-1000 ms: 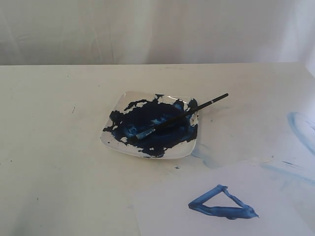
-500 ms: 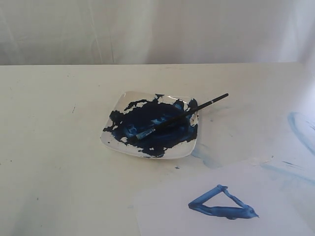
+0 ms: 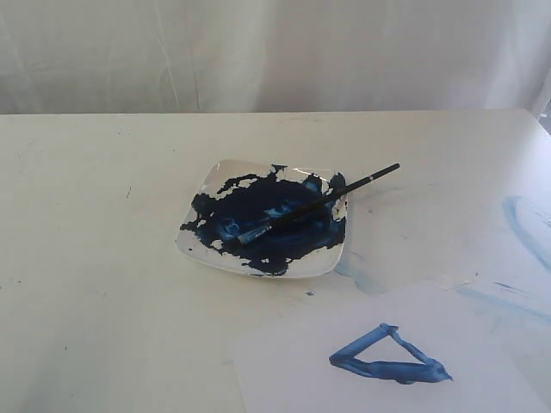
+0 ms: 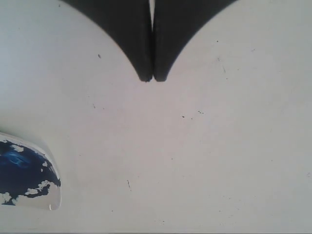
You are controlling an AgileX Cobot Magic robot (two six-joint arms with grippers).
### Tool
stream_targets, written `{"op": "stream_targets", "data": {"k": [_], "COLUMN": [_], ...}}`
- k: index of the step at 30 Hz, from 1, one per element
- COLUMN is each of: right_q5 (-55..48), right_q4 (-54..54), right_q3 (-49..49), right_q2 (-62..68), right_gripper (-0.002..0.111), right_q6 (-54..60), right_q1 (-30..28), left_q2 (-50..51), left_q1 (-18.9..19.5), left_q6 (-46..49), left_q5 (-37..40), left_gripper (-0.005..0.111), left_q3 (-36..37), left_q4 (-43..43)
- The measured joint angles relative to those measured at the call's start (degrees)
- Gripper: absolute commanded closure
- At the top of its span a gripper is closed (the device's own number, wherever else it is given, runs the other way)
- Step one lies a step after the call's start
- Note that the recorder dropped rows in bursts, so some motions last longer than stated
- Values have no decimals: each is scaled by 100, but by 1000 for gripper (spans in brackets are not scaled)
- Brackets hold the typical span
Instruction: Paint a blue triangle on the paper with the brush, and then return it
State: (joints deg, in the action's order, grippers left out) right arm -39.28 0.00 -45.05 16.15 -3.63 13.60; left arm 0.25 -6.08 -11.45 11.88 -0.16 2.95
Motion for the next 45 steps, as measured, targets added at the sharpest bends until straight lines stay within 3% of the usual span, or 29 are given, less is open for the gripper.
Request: {"op": "stream_targets", "data": {"k": [13,26,45], "right_q5": [331,2318,1927], "right_q4": [0,0,0], "right_q3": [1862,4290,4468], "right_q2": [-961,-1577,-1577], "right_gripper": [108,108,108], "right_q6": [0,0,0], "right_q1": [-330,-330,-330], "left_q2": [0,0,0], "left_q1": [0,0,0], "left_q6": [0,0,0], "left_q5": [0,0,0], "left_gripper": [107,107,107], "left_q3": [0,0,0], "left_q4": [0,0,0]}}
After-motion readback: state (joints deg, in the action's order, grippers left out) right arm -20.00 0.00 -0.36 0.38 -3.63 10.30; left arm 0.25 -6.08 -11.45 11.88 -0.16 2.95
